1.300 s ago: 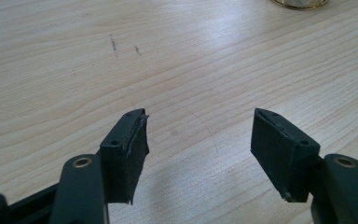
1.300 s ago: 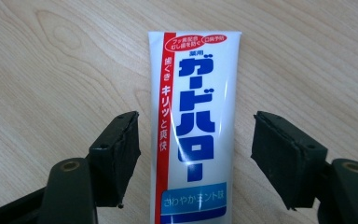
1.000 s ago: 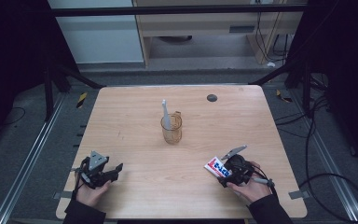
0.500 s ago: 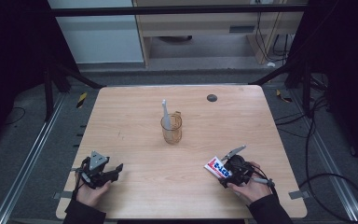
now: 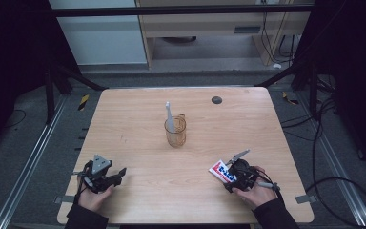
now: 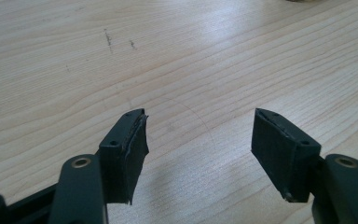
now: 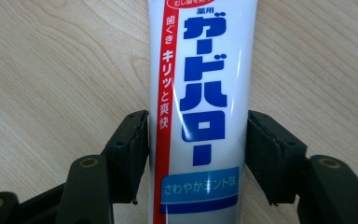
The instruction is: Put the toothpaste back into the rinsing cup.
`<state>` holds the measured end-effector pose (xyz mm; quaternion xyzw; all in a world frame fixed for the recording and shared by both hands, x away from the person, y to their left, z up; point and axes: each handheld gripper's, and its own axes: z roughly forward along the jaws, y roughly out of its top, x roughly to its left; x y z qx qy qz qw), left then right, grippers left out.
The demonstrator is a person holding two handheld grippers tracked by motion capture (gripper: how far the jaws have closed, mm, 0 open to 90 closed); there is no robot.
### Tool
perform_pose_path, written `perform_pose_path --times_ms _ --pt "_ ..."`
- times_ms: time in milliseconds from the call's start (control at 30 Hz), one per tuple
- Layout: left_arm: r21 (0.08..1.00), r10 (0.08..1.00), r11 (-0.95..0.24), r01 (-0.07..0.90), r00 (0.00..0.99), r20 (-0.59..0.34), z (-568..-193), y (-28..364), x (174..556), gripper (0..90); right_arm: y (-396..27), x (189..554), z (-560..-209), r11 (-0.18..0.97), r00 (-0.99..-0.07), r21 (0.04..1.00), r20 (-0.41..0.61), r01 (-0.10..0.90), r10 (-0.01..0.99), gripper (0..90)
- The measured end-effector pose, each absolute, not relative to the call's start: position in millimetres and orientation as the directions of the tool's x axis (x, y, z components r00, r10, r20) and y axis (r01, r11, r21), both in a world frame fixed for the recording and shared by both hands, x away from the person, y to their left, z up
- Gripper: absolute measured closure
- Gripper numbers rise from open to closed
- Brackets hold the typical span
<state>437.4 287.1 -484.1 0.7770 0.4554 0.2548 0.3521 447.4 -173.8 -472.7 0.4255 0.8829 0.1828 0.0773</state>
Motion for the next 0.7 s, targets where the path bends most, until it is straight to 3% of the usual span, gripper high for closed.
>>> perform_pose_path --times_ms 400,700 --pt "0.776 0.886 -0.342 0.531 0.457 0.077 -485.0 286.1 437.8 35.1 -173.0 450.3 -471.9 0.563 -0.613 0.360 0.033 0.744 0.789 46.5" --pt "0.777 0.886 -0.340 0.530 0.457 0.076 -484.7 286.2 438.2 35.2 -172.5 452.0 -467.9 0.548 -0.597 0.345 0.048 0.762 0.801 57.2"
